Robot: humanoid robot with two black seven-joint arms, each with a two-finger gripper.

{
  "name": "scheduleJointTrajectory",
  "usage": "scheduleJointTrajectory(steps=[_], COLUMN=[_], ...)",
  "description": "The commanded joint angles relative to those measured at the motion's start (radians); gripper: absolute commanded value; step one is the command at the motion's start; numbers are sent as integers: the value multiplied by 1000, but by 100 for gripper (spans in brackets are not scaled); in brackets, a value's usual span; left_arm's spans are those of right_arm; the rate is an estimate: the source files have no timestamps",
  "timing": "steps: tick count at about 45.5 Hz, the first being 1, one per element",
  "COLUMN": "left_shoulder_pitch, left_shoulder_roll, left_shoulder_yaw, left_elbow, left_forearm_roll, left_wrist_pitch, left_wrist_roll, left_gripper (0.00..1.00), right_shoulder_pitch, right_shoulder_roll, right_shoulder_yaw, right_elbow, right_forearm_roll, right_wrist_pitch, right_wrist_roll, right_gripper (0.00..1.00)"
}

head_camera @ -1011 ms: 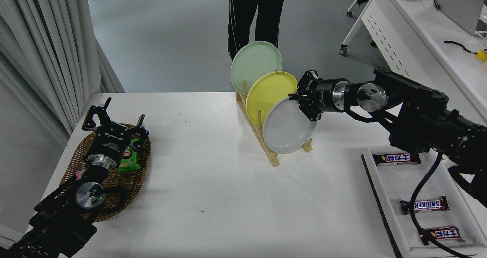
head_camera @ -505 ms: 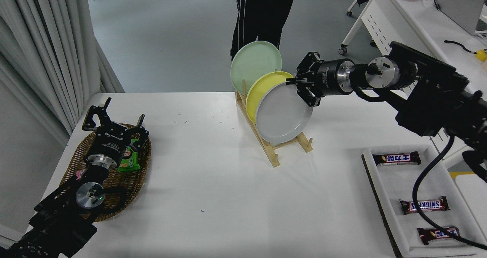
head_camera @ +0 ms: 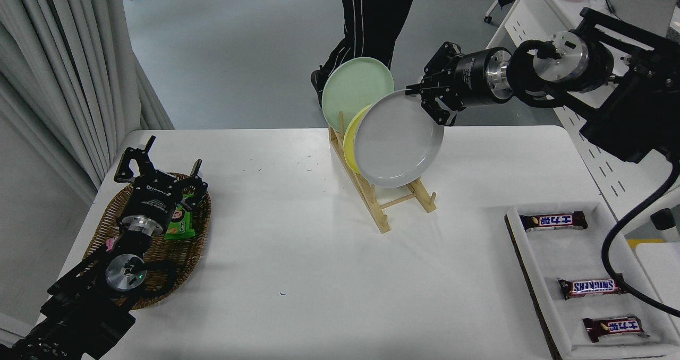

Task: Place the plate on the table

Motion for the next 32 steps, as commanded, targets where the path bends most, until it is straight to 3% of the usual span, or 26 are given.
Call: scheduleJointTrajectory(steps=[1,15,23,32], left_shoulder_pitch=[0,0,0,0], left_shoulder_roll=[0,0,0,0], left_shoulder_yaw=[0,0,0,0], left_elbow=[0,-1,0,0], left_forearm_roll=[0,0,0,-1], left_wrist_pitch=[1,1,1,1], left_wrist_roll=[0,0,0,0], left_gripper=[100,100,100,100], right_shoulder_pitch=[39,-82,-165,-209], right_shoulder_roll=[-11,-12,19,77], right_shoulder_yaw=[3,12,20,20], right_elbow=[78,246,249,235], right_forearm_roll=[112,227,227,268], right_wrist_pitch=[-161,-290,-361,-520], right_wrist_roll=[-14,-5,-2,0], right_gripper=[0,0,0,0])
